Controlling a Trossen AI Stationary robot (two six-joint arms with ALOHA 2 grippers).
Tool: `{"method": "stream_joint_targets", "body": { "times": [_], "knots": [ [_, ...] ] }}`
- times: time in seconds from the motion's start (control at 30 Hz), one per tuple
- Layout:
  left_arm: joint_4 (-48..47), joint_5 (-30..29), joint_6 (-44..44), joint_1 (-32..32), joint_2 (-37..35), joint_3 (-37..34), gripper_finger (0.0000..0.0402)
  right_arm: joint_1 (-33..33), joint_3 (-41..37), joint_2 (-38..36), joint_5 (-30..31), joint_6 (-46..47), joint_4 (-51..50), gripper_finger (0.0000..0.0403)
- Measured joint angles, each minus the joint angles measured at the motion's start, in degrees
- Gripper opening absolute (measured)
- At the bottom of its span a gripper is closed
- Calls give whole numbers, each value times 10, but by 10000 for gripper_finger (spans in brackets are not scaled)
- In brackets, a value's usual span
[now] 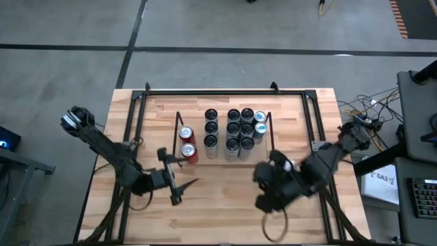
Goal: Place canned beverage on shelf
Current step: Put the blue soda can on the shelf aligned with the other blue soda can
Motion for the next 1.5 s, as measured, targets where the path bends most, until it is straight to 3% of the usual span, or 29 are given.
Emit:
{"method": "stream_joint_targets", "body": {
  "times": [0.33,0.5,0.7,0.9,1.1,1.5],
  "knots": [
    [-1,-110,63,-27,162,172,311,105,-1,1,-8,161,-74,9],
    [-1,-115,94,-44,226,228,311,112,-1,6,-100,290,-118,9],
    [1,-157,91,-57,276,264,311,106,-10,9,-170,358,-125,9],
    [0,-232,122,-82,299,300,311,85,-47,9,-214,355,-126,9],
    [0,-240,171,-100,299,319,311,53,-106,5,-280,263,-126,9],
    [1,-274,171,-105,299,315,311,19,-209,-43,-313,192,-126,9]
  ]
}}
